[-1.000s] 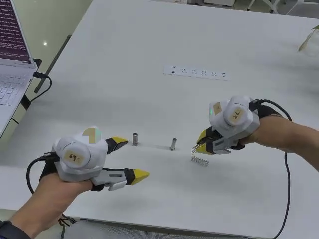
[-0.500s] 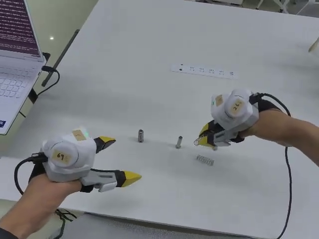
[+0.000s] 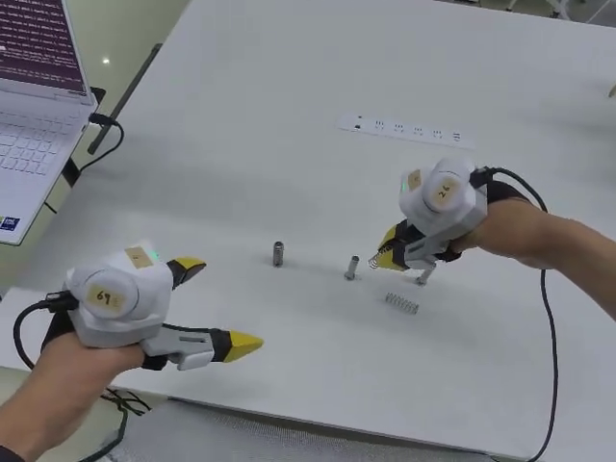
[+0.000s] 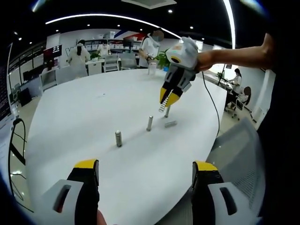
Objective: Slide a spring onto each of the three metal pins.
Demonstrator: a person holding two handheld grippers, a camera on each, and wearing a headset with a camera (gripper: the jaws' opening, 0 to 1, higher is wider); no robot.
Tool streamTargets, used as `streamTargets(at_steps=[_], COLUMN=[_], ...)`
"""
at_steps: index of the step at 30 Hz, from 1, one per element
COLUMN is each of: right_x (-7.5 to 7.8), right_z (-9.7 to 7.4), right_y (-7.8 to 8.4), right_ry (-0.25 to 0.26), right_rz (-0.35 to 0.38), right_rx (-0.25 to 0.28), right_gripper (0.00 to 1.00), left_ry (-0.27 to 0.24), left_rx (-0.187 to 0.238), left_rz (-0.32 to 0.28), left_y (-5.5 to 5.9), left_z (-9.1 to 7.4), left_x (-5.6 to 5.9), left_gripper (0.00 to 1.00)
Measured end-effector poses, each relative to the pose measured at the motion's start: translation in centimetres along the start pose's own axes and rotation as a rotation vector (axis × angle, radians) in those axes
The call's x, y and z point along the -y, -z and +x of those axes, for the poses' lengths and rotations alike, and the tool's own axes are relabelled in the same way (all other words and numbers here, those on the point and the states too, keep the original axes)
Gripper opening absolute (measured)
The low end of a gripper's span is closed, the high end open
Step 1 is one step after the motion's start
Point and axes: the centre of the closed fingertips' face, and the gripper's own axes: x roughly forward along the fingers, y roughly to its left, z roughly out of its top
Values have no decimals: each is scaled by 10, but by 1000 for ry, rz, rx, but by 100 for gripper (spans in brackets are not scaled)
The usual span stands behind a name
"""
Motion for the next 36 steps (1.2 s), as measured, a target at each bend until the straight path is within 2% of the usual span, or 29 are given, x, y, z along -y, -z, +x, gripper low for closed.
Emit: streamTargets(at_steps=[5,16,28,36], right_x=[3,8,6,5], right_z=[5,13,19,23], right_y=[-1,-7,-16,-16], right_ry=[-6,-20,-39,-55], right_rz=[-9,-22,-53,-73], right_rx=[-14,-30,-55,-77], right_gripper=[9,9,9,9], left_ry=[-17,-26,-40,-44], left_rx=[4,-1,6,7], left_rz=[-10,-21,-32,-43], left_y=[-1,5,7,7], left_z=[-6,-12,-18,-19], left_x=[-4,-8,-17,-18], left_gripper=[82,87,87,86])
